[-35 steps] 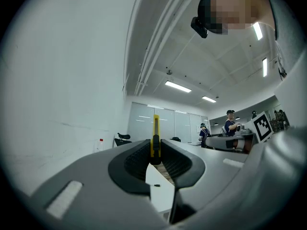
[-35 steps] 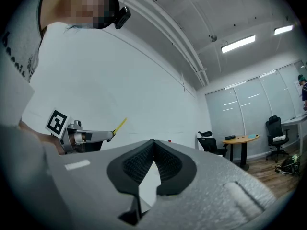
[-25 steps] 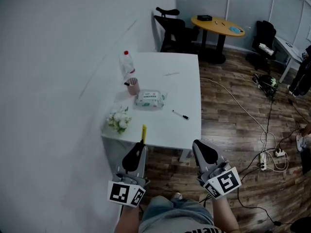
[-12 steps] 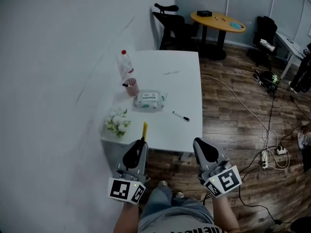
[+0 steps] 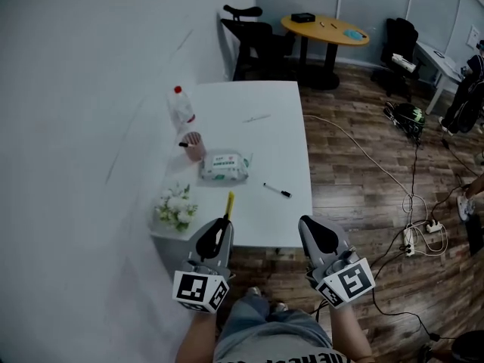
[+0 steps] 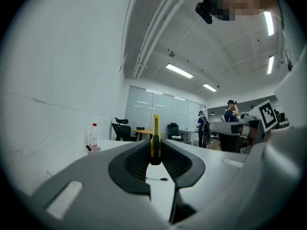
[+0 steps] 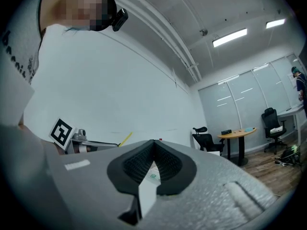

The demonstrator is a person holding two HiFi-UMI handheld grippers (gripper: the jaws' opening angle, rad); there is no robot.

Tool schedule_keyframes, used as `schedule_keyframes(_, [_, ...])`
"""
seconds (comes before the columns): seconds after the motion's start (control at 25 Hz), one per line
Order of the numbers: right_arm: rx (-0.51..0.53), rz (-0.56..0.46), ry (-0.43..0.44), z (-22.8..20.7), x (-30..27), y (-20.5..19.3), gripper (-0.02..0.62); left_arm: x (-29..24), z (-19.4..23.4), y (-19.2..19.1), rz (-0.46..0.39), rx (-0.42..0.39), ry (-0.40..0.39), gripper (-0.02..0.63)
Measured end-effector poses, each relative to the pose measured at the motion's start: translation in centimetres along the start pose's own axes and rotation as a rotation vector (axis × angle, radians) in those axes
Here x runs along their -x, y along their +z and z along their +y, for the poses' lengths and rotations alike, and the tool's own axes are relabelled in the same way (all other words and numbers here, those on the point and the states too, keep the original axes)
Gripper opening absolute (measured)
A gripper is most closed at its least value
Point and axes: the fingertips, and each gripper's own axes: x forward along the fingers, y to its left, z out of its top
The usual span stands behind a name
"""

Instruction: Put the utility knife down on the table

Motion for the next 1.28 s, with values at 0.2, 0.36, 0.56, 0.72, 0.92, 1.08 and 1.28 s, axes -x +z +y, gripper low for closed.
schedule_keyframes(0.2, [-0.013, 0.016, -0.024, -0.5, -1.5, -1.2, -0.008, -2.3, 1.4, -2.7, 0.072, 0.010, -0.026, 0.081])
schedule_keyframes(0.36, [-0.022, 0.034, -0.044, -0.9, -2.2, -1.9, -0.008, -4.0, 2.1, -5.2, 0.140, 0.027, -0.045, 0.081])
schedule_keyframes(0.56, [-0.038, 0.045, -0.069, -1.0, -2.7, -2.1, -0.008, -5.7, 3.0, -8.1, 0.233, 0.050, -0.054, 0.081])
schedule_keyframes(0.72, [-0.036, 0.052, -0.091, -1.5, -2.9, -2.3, -0.008, -7.2, 3.5, -11.1, 0.315, 0.051, -0.060, 0.081])
schedule_keyframes(0.92, [-0.038, 0.061, -0.126, -1.9, -3.0, -2.9, -0.008, -8.5, 4.5, -15.1, 0.428, 0.037, -0.062, 0.081])
schedule_keyframes(1.08, [-0.040, 0.068, -0.148, -2.2, -2.7, -2.9, -0.008, -9.4, 4.7, -17.6, 0.516, 0.016, -0.071, 0.081])
schedule_keyframes(1.28, [-0.043, 0.089, -0.176, -2.2, -2.5, -3.6, -0.008, -10.0, 4.8, -20.9, 0.617, -0.010, -0.091, 0.081])
